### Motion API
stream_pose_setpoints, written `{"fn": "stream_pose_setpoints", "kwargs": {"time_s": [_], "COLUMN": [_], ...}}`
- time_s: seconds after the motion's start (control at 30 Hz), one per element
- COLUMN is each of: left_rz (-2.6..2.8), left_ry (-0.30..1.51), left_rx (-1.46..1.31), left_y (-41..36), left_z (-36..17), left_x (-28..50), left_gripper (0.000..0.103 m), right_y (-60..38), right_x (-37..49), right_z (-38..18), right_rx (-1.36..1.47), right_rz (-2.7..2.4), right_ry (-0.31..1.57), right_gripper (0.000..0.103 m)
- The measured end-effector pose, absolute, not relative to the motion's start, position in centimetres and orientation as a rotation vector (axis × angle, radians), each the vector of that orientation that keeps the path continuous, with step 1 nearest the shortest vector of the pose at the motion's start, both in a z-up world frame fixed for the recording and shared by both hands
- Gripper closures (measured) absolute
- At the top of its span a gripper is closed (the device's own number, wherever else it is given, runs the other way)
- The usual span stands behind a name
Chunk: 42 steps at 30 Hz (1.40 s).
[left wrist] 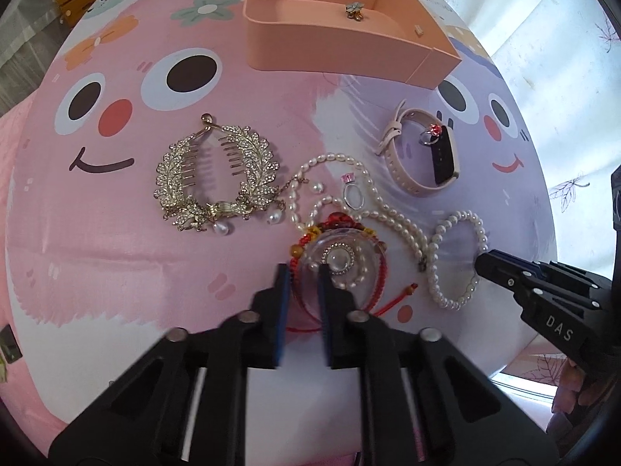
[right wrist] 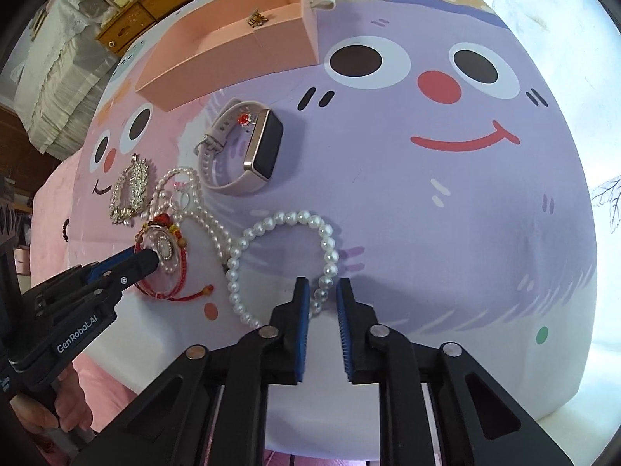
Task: Organize jewelry
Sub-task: 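Grasp the red string bracelet with the left tool while the right tool grasps the pearl bracelet, then carry both bracelets over the pink tray and open both tools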
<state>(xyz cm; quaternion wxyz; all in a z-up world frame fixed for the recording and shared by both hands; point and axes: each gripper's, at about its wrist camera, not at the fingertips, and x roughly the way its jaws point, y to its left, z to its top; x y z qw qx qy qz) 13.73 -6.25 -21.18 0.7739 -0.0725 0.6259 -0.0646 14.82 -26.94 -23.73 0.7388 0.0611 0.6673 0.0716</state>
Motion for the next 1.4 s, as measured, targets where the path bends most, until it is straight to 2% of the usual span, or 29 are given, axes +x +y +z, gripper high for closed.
{"fn": "stream_pose_setpoints", "kwargs": {"time_s": [0.37, 0.6, 0.9, 1.07, 1.4], "left_rz": [-0.123, -0.138, -0.124, -0.111, -0.17], "left_ry": [1.35, 1.271, 1.183, 1.135, 1.095], "left_rx": [-0.181, -0.223, -0.244, -0.158, -0.234], "left_y": [-5.5, -5.0, -3.3, -2.9, -1.8], "left_z": [-21.1, -19.5, -15.6, -12.4, -6.4], "left_x": [13.6, 12.0, 8.5, 6.8, 8.8], "left_gripper": [0.098, 0.098, 0.098, 0.098, 0.098], "right_y": [-27.8, -28.4, -30.2, -30.6, -30.4], "right_x": [14.5, 12.8, 10.2, 10.0, 12.9], "right_z": [-23.9, -22.3, -17.5, -13.8, -6.5], "right_rx": [0.185, 0.221, 0.317, 0.35, 0.39], "right_rz": [0.196, 0.21, 0.232, 0.245, 0.31], "right_ry": [1.449, 1.397, 1.285, 1.194, 1.04], "right_gripper": [0.097, 0.097, 0.097, 0.097, 0.097]}}
